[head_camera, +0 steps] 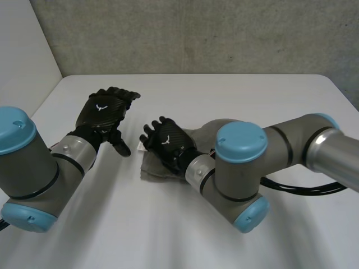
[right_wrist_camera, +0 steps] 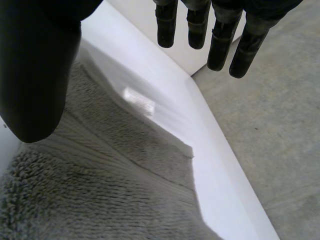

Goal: Fold the towel.

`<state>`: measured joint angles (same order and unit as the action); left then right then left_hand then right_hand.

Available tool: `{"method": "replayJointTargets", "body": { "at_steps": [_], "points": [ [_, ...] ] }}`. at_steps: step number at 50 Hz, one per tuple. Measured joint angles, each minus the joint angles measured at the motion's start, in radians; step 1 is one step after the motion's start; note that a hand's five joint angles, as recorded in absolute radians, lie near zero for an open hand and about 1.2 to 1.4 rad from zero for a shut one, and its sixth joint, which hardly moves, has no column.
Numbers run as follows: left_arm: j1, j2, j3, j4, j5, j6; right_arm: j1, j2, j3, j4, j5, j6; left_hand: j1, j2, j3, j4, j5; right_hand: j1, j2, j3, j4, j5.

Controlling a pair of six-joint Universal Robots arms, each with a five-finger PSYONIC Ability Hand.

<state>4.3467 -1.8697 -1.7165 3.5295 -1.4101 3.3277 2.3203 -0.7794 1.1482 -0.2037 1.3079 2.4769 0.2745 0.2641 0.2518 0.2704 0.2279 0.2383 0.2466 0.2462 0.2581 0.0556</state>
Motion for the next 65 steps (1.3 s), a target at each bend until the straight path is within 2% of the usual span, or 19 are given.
{"method": "replayJointTargets", "body": {
  "at_steps": [5, 12, 18, 26, 33, 37, 43, 45, 48, 54, 59, 62, 65],
  "points": [
    [-0.029, 0.000, 0.016, 0.000, 0.000, -0.001, -0.041, -0.096, 0.061, 0.005, 0.000, 0.053, 0.000, 0.000, 0.000, 0.000, 0.000, -0.004, 0.000, 0.000, 0.000, 0.000],
    [-0.101, -0.012, 0.049, -0.001, -0.003, -0.001, -0.160, -0.271, 0.206, 0.034, 0.009, 0.209, 0.000, 0.000, 0.000, 0.000, 0.000, -0.005, 0.000, 0.000, 0.000, 0.000],
    [-0.156, -0.035, 0.062, -0.001, -0.029, -0.001, -0.269, -0.363, 0.376, 0.061, 0.051, 0.268, 0.000, 0.000, 0.000, 0.000, 0.000, 0.038, 0.021, 0.018, 0.013, 0.043],
    [-0.171, -0.073, 0.061, 0.000, -0.062, -0.003, -0.360, -0.369, 0.544, 0.004, 0.096, 0.240, 0.000, 0.000, 0.000, 0.000, 0.000, 0.176, 0.158, 0.161, 0.150, 0.194],
    [-0.169, -0.089, 0.061, 0.000, -0.067, -0.004, -0.382, -0.329, 0.581, -0.059, 0.104, 0.221, 0.000, 0.000, 0.000, 0.000, 0.000, 0.332, 0.318, 0.322, 0.307, 0.342],
    [-0.168, -0.089, 0.058, 0.000, -0.066, -0.004, -0.382, -0.299, 0.575, -0.073, 0.113, 0.207, 0.000, 0.000, 0.000, 0.000, 0.000, 0.493, 0.484, 0.485, 0.467, 0.499],
    [-0.167, -0.088, 0.054, 0.000, -0.065, -0.004, -0.381, -0.269, 0.562, -0.079, 0.157, 0.163, 0.000, 0.000, 0.000, 0.000, 0.000, 0.790, 0.781, 0.782, 0.771, 0.792],
    [-0.167, -0.088, 0.054, 0.000, -0.065, -0.004, -0.381, -0.262, 0.558, -0.080, 0.175, 0.147, 0.000, 0.000, 0.000, 0.000, 0.000, 0.817, 0.817, 0.819, 0.809, 0.832],
    [-0.166, -0.087, 0.054, 0.000, -0.065, -0.004, -0.382, -0.254, 0.551, -0.086, 0.210, 0.120, 0.000, 0.000, 0.000, 0.000, 0.000, 1.006, 1.052, 1.059, 1.053, 1.079],
    [-0.165, -0.085, 0.053, -0.001, -0.066, -0.004, -0.378, -0.259, 0.543, -0.120, 0.269, 0.046, 0.000, 0.000, 0.000, 0.000, 0.000, 1.064, 1.057, 1.091, 1.086, 1.107],
    [-0.163, -0.075, 0.054, -0.001, -0.067, -0.003, -0.362, -0.275, 0.515, -0.138, 0.301, -0.104, 0.000, 0.000, 0.000, 0.000, 0.000, 1.071, 1.057, 1.091, 1.086, 1.107],
    [-0.162, -0.068, 0.057, -0.002, -0.067, -0.002, -0.335, -0.278, 0.483, -0.139, 0.309, -0.185, 0.000, 0.000, 0.000, 0.000, 0.000, 1.078, 1.057, 1.091, 1.086, 1.107],
    [-0.156, -0.051, 0.062, -0.002, -0.068, -0.002, -0.247, -0.268, 0.407, -0.136, 0.309, -0.273, 0.000, 0.000, 0.000, 0.000, 0.000, 1.081, 1.057, 1.094, 1.086, 1.107]
  ]
}}
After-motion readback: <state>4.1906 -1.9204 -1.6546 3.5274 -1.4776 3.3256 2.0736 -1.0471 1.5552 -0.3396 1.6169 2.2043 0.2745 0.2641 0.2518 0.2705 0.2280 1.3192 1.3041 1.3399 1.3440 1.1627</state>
